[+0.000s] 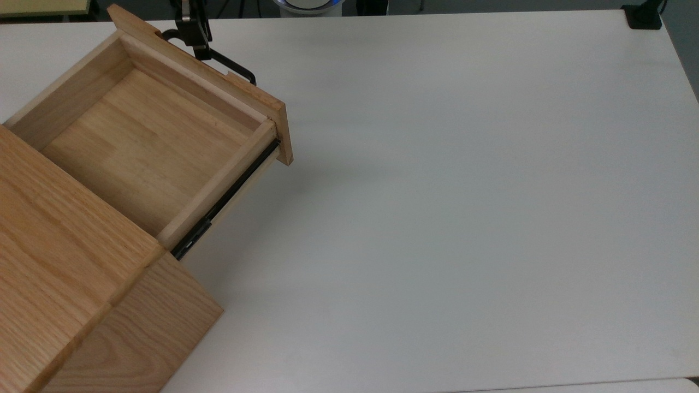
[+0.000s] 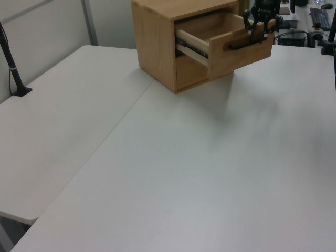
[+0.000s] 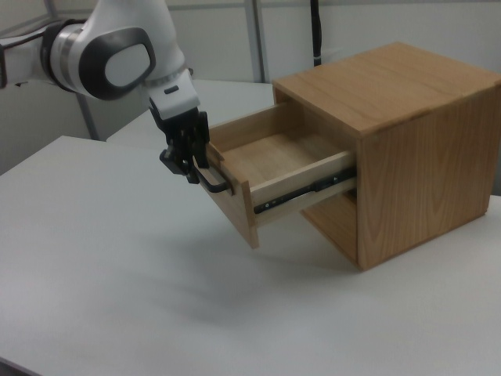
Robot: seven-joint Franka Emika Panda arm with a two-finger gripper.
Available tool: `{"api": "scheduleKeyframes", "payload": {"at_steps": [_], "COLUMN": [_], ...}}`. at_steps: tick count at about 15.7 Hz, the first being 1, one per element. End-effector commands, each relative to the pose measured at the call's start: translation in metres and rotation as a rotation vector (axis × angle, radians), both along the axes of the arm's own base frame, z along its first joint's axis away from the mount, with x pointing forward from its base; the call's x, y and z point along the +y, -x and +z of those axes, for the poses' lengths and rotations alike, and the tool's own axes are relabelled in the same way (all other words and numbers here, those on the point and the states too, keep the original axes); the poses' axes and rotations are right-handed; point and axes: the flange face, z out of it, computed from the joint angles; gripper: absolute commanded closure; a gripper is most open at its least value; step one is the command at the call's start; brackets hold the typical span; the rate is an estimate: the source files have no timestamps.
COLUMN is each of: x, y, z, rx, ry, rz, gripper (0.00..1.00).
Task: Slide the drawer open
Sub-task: 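Open the gripper and release the drawer handle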
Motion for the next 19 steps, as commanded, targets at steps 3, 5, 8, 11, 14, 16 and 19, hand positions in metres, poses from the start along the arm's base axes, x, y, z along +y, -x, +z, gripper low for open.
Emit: {"api": "scheduleKeyframes", "payload": {"at_steps": [3, 5, 8, 11, 14, 16, 19], "x": [0.004, 0.006, 0.023, 0.059, 0.093, 0.112, 0.135], "y": [0.006, 0.005, 0.005, 0.005, -0.004, -0.008, -0.011], "z": [0.041, 0.056, 0.075, 0.078, 0.07, 0.064, 0.054], "rx": [-0.061, -0.086, -0.067, -0.039, -0.008, 0.006, 0.07], "ry": [0.035, 0.049, 0.056, 0.073, 0.099, 0.117, 0.13], "rz": [0.043, 0.09, 0.243, 0.423, 0.609, 0.763, 0.991], "gripper": [0.0, 0.0, 0.0, 0.0, 0.0, 0.0, 0.0]}}
